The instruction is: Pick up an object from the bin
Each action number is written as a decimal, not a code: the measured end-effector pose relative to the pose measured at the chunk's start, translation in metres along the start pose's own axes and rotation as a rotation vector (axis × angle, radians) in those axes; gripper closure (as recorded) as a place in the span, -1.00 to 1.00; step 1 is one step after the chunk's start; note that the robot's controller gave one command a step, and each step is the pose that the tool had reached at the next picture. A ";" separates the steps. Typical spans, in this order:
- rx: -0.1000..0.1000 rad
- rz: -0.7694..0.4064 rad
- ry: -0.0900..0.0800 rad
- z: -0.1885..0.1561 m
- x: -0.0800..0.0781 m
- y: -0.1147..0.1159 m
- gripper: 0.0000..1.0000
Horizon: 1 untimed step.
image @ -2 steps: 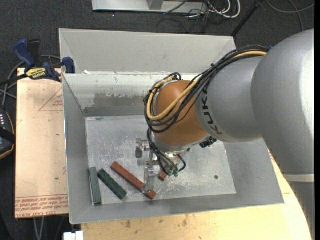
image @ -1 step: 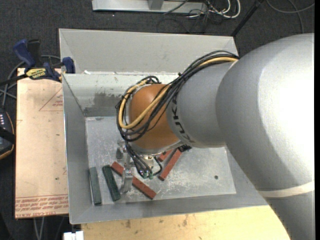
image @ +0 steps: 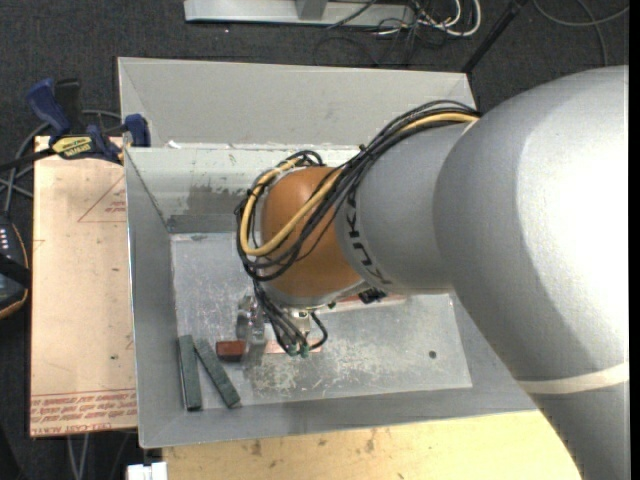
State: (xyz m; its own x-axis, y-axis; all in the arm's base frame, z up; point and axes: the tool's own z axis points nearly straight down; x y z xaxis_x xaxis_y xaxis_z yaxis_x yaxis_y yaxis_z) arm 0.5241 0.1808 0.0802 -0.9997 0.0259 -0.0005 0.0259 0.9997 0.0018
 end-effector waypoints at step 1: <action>-0.002 -0.063 -0.010 -0.186 0.017 0.003 1.00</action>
Offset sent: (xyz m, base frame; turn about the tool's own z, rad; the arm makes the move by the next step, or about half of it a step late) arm -0.0184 0.0026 0.1815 -0.0640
